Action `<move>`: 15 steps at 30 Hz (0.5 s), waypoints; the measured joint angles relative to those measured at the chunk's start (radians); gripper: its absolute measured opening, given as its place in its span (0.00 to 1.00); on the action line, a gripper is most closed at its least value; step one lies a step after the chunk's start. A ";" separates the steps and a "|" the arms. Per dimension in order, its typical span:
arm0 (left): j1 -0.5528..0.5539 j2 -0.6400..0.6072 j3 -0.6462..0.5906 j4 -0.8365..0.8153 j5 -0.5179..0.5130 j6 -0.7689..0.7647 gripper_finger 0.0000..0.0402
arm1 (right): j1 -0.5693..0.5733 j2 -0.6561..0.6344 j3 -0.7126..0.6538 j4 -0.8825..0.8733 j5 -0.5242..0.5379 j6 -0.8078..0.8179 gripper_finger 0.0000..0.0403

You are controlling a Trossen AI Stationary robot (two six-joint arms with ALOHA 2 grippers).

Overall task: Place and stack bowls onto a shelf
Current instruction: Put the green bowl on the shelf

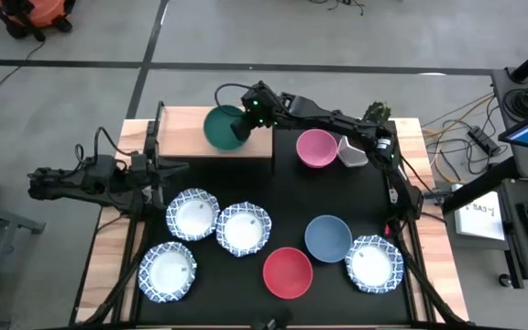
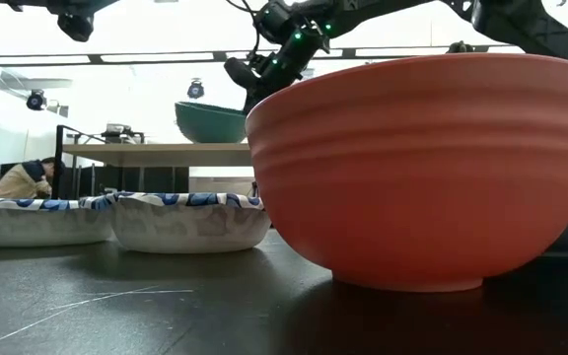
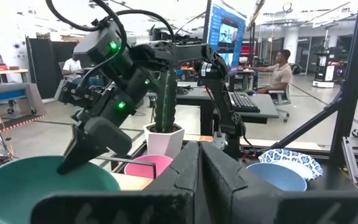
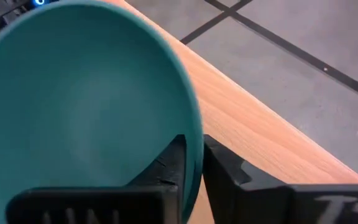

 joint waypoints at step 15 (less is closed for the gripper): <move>0.000 -0.002 0.000 0.000 0.000 0.000 0.00 | -0.005 -0.045 0.000 -0.012 0.027 -0.034 0.36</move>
